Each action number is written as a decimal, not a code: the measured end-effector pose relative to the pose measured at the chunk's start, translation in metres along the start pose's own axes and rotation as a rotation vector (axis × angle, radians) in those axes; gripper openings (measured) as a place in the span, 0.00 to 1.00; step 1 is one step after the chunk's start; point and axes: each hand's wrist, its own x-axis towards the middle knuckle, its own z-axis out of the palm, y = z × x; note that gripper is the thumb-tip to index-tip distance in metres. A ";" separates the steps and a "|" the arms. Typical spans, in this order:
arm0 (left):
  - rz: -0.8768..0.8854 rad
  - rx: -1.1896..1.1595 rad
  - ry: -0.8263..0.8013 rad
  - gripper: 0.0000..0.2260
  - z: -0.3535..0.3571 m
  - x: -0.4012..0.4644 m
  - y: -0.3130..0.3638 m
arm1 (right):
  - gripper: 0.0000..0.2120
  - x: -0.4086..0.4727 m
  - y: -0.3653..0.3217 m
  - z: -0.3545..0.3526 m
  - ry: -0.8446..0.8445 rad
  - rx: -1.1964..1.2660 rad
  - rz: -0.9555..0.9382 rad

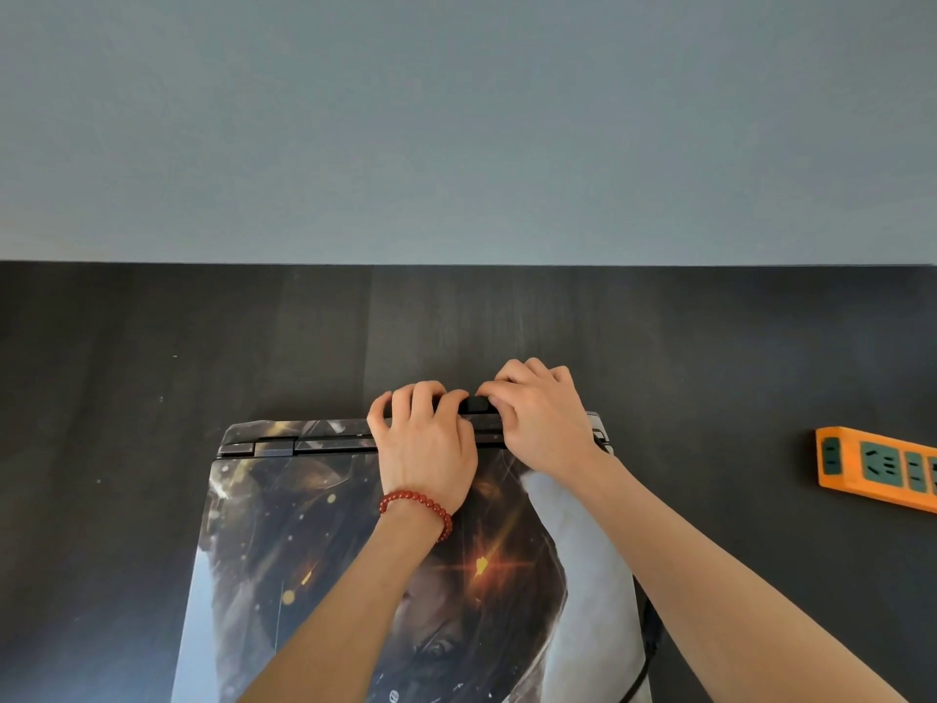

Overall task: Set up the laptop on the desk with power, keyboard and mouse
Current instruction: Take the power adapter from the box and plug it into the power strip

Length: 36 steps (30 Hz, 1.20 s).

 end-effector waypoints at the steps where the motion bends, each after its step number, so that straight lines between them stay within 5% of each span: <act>1: 0.002 -0.003 0.009 0.10 0.000 0.000 0.000 | 0.10 0.000 0.001 0.000 0.004 -0.003 -0.007; 13: 0.043 -0.071 -0.012 0.12 -0.002 -0.003 -0.003 | 0.12 -0.009 -0.003 0.001 -0.017 -0.096 -0.047; 22: -0.089 -0.281 -0.067 0.15 -0.068 -0.068 -0.033 | 0.17 -0.093 -0.046 -0.032 0.181 0.048 0.115; 29: -0.197 -0.379 -0.152 0.13 -0.119 -0.199 -0.072 | 0.14 -0.220 -0.102 -0.040 -0.174 0.376 0.036; 36: -0.008 -0.043 -0.352 0.28 -0.110 -0.293 -0.095 | 0.26 -0.302 -0.126 -0.018 -0.597 0.159 0.136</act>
